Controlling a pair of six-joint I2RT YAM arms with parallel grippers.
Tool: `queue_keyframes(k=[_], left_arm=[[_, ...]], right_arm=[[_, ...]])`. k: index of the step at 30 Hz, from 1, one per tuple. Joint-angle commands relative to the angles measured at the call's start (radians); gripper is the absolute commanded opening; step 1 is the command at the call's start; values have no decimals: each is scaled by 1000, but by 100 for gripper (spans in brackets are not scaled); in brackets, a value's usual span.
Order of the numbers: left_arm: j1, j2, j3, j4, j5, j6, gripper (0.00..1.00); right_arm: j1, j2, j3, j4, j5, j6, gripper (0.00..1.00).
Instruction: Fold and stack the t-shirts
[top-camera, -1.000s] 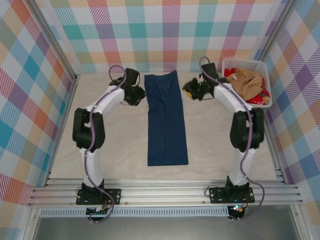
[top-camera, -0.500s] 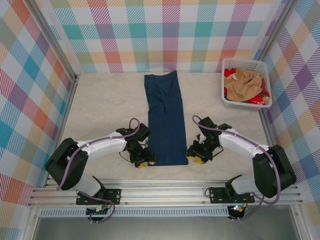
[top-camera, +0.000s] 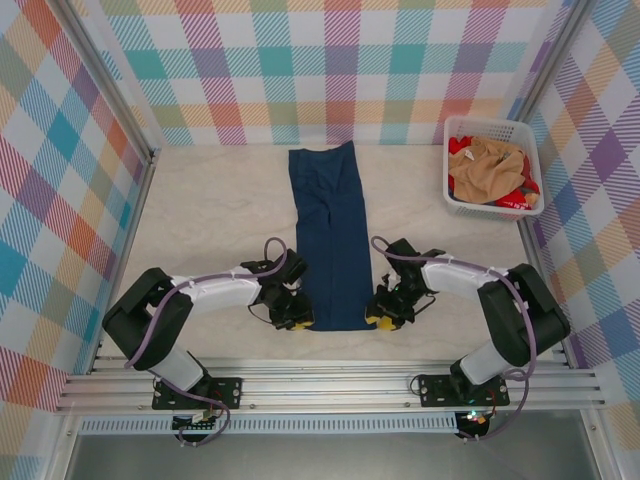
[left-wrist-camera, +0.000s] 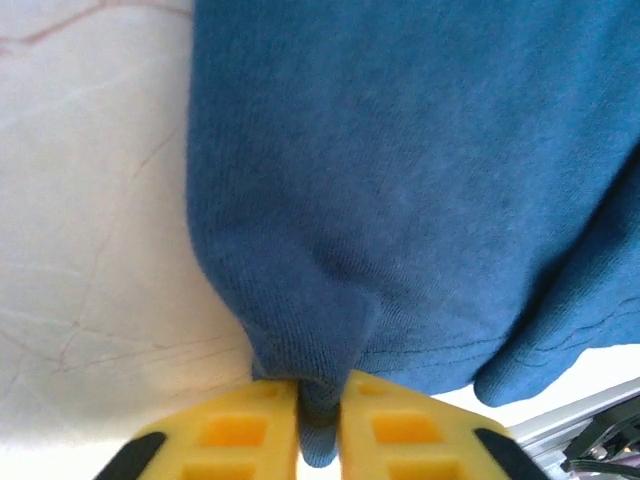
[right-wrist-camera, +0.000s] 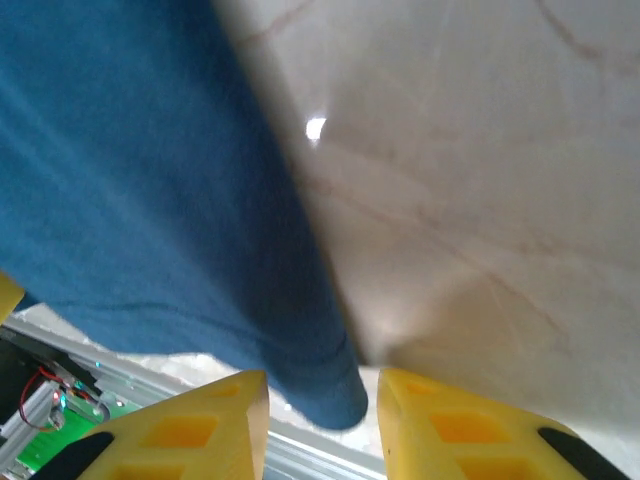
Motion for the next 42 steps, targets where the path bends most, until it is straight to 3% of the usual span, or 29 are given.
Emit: queue_keyframes(k=[1, 5, 7, 9, 18, 27, 33, 42], left_arm=[[-15, 14, -22, 19, -44, -13, 9], [-28, -19, -24, -21, -42, -13, 0], [-42, -51, -36, -44, -29, -26, 0], [-60, -89, -62, -56, -9, -53, 0], [-138, -279, -218, -38, 21, -215, 0], [-137, -466, -133, -201, -44, -241, 0], [-22, -471, 21, -252, -159, -218, 0], [262, -135, 313, -204, -126, -61, 0]], right_arm=[[27, 56, 31, 45, -27, 43, 30], [55, 63, 18, 69, -16, 85, 17], [68, 36, 19, 47, 4, 93, 5], [82, 0, 16, 6, 19, 91, 0], [164, -89, -36, -142, -49, 64, 0], [166, -187, 74, -236, -127, 106, 0], [144, -159, 236, -266, -76, 145, 0], [-5, 114, 582, -302, 47, 84, 0]])
